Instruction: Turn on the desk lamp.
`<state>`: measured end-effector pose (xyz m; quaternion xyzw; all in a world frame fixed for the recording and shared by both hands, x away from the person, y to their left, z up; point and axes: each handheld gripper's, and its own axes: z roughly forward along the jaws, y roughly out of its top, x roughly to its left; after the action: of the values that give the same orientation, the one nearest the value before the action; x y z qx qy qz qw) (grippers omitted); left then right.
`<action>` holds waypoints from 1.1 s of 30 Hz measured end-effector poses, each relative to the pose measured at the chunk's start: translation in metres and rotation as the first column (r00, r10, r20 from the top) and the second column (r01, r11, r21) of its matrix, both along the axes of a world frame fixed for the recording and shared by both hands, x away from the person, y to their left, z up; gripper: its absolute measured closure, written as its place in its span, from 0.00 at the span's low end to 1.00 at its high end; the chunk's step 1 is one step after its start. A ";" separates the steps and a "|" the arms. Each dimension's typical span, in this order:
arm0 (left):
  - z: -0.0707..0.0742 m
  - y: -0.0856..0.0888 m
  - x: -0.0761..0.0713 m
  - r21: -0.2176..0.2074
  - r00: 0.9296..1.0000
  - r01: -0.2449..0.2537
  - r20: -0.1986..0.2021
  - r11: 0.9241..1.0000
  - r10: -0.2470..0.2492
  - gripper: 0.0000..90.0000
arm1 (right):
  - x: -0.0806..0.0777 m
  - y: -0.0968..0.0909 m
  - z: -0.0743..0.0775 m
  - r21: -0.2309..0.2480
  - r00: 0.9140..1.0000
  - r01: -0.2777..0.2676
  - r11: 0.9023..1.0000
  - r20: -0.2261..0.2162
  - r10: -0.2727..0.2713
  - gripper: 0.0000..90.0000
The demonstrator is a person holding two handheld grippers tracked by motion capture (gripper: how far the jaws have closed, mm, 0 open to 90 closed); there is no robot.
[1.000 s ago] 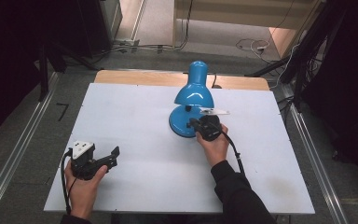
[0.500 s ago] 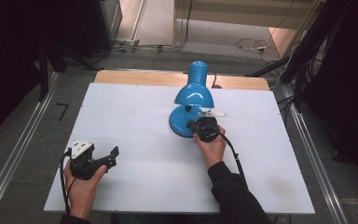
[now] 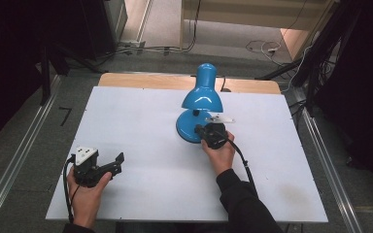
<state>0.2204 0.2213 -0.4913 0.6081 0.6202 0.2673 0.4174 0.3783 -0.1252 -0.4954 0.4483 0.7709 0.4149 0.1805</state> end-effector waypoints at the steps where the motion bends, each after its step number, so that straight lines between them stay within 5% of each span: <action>1: 0.000 0.000 0.000 0.000 1.000 0.000 0.001 1.000 0.000 0.10 | -0.001 0.000 0.000 -0.003 1.000 0.000 1.000 0.002 0.000 0.97; 33: -0.001 0.000 0.001 -0.011 1.000 0.001 -0.004 1.000 -0.001 0.10 | -0.004 0.004 -0.004 -0.013 0.999 0.010 1.000 0.030 -0.010 0.97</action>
<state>0.2211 0.2215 -0.4919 0.6065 0.6224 0.2624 0.4195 0.3742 -0.1216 -0.4991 0.4445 0.7686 0.4156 0.1972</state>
